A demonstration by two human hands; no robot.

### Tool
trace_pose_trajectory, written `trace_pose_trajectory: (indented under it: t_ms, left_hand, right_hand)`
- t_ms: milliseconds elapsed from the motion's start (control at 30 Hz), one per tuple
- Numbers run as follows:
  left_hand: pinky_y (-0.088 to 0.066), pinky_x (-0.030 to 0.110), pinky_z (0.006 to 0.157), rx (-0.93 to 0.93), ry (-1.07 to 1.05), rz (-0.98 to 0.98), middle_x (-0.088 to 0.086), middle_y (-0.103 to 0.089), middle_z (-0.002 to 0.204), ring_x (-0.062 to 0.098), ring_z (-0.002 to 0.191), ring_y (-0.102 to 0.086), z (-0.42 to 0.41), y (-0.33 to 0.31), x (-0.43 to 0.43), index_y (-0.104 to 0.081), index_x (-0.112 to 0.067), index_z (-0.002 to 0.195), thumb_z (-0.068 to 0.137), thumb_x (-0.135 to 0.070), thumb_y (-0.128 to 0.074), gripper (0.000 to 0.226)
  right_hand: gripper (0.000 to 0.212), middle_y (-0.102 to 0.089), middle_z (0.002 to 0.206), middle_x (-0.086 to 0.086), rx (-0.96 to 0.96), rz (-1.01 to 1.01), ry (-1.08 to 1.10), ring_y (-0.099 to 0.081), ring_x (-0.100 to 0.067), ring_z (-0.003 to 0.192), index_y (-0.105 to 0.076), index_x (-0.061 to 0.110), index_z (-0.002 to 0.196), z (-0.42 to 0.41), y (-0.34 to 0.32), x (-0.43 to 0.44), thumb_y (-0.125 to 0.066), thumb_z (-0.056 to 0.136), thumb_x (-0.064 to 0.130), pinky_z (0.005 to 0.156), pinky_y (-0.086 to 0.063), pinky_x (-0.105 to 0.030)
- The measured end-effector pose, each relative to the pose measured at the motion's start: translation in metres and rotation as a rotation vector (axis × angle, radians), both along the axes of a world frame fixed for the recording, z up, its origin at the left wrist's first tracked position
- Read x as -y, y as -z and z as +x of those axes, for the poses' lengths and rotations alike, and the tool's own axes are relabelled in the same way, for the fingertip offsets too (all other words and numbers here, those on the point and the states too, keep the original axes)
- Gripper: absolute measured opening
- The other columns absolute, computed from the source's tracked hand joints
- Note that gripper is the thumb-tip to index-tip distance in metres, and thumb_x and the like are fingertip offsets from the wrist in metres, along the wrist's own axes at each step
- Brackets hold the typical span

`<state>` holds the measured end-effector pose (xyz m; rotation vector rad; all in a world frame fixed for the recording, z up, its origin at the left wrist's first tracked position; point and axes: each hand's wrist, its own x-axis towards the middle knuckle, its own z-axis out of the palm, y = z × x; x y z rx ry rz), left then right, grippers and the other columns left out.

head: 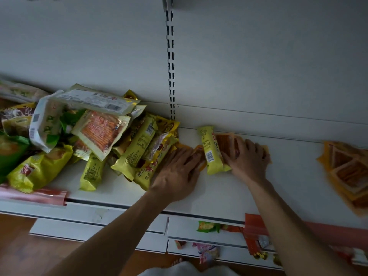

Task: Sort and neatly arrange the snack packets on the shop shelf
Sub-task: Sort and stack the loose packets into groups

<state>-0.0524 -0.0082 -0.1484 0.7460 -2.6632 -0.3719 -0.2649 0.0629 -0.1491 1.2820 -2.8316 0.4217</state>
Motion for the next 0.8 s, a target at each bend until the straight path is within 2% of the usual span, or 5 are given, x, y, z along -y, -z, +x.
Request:
trace_pose_trajectory:
  t_ms: [167,233,367,600,800]
  left_hand:
    - [-0.017,0.043,0.120,0.045,0.128,0.005,0.015,-0.048,0.145,0.032,0.138,-0.039,-0.030,-0.006,0.005,-0.043,-0.007,0.145,0.101,-0.032,-0.047,0.051]
    - [-0.008,0.040,0.121,0.104,0.098,0.010,0.012,-0.036,0.154,0.029,0.145,-0.024,-0.034,-0.003,0.007,-0.034,-0.017,0.150,0.102,-0.040,-0.041,0.054]
    - [-0.016,0.042,0.118,0.196,-0.078,-0.034,0.012,-0.028,0.156,0.031,0.147,-0.015,-0.030,0.003,0.003,-0.037,-0.019,0.147,0.098,-0.056,-0.032,0.062]
    - [-0.019,0.031,0.117,0.087,-0.071,0.252,0.011,-0.028,0.157,0.028,0.144,-0.026,-0.058,-0.007,0.003,-0.032,-0.011,0.150,0.095,-0.030,-0.055,0.062]
    - [-0.034,0.045,0.105,0.186,-0.196,0.114,0.006,-0.042,0.143,0.031,0.132,-0.034,-0.075,-0.011,0.005,-0.038,-0.028,0.144,0.091,-0.032,-0.055,0.056]
  right_hand:
    - [0.058,-0.054,0.134,-0.006,0.116,-0.112,0.020,-0.043,-0.032,0.127,-0.048,0.024,0.136,-0.014,-0.010,-0.011,-0.062,0.083,0.044,0.102,-0.033,-0.045]
    - [0.065,-0.047,0.142,-0.007,0.137,-0.071,0.065,-0.035,-0.034,0.134,-0.042,0.028,0.142,-0.016,-0.010,-0.017,-0.061,0.083,0.048,0.107,-0.028,-0.048]
    - [0.074,-0.025,0.156,-0.011,0.157,0.115,0.094,-0.014,-0.036,0.145,-0.024,0.038,0.150,-0.021,-0.007,-0.026,-0.050,0.086,0.063,0.114,-0.013,-0.054]
    - [0.068,-0.051,0.129,-0.011,0.252,0.047,0.113,-0.045,-0.039,0.120,-0.044,0.035,0.138,-0.029,-0.028,-0.026,-0.068,0.077,0.052,0.096,-0.040,-0.040]
    - [0.074,-0.049,0.126,-0.017,0.444,0.010,0.216,-0.045,-0.039,0.119,-0.041,0.026,0.139,-0.042,-0.036,-0.037,-0.076,0.074,0.031,0.090,-0.040,-0.036]
